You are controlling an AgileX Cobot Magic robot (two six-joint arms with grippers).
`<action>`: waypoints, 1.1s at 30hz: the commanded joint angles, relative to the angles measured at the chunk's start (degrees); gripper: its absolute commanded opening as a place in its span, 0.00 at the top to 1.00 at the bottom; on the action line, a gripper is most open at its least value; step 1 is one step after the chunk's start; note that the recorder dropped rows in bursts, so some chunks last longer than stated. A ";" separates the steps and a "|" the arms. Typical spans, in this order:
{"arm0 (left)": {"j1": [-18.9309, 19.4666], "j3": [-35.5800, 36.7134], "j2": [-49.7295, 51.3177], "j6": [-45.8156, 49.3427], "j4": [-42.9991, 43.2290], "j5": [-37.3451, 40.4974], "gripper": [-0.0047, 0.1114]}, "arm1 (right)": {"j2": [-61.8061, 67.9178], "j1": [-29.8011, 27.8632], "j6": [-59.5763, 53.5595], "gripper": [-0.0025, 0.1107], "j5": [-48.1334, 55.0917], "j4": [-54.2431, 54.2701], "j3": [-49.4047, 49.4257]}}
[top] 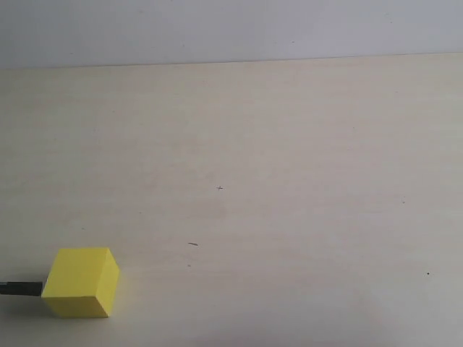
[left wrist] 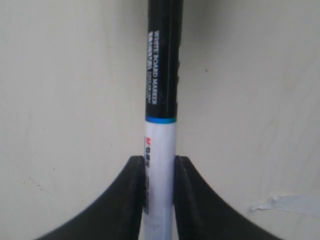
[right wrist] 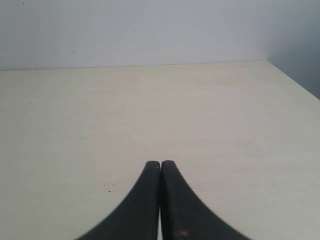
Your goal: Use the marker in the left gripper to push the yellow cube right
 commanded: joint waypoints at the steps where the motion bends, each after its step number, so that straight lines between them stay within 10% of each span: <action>1: 0.17 0.43 0.04 -2.46 0.51 0.21 0.96 | -0.35 -0.23 0.17 0.98 -0.75 0.09 0.25; 33: -1.28 0.47 3.33 -5.88 -0.06 -1.45 0.96 | -0.35 -0.23 0.17 0.98 -0.75 0.09 0.25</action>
